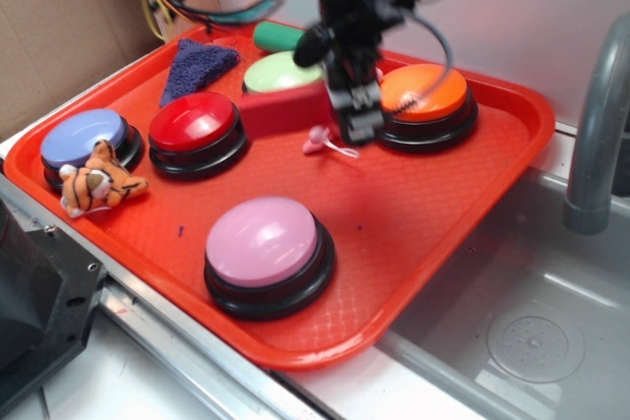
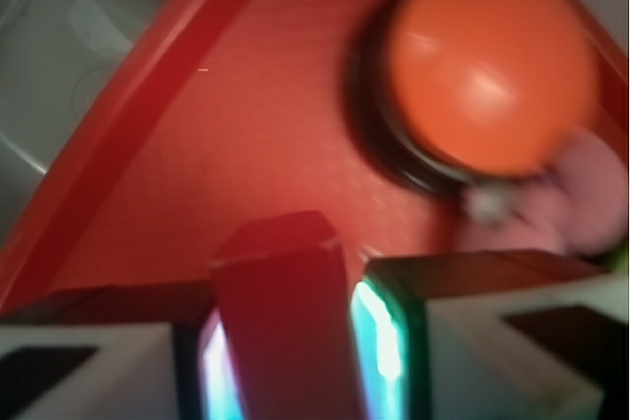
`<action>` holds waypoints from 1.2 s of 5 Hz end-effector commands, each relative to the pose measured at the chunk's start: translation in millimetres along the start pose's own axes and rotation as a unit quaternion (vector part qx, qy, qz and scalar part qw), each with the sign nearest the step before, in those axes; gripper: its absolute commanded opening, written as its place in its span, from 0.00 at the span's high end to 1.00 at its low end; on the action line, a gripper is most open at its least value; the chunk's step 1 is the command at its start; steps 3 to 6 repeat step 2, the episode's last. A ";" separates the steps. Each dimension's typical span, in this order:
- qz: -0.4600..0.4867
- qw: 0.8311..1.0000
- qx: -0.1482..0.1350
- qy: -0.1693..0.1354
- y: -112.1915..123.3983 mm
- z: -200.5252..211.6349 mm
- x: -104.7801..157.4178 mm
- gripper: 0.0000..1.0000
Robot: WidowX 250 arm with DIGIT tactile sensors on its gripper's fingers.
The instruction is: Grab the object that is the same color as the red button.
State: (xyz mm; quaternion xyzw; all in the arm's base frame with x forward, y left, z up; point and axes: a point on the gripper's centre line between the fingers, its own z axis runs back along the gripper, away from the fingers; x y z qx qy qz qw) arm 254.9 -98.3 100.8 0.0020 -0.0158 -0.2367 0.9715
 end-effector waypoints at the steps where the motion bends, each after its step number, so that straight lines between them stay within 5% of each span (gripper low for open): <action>1: 0.138 0.988 0.031 -0.055 16.0 67.0 -26.5 1.00; 6: 0.123 0.991 0.042 -0.036 16.0 69.9 -24.0 1.00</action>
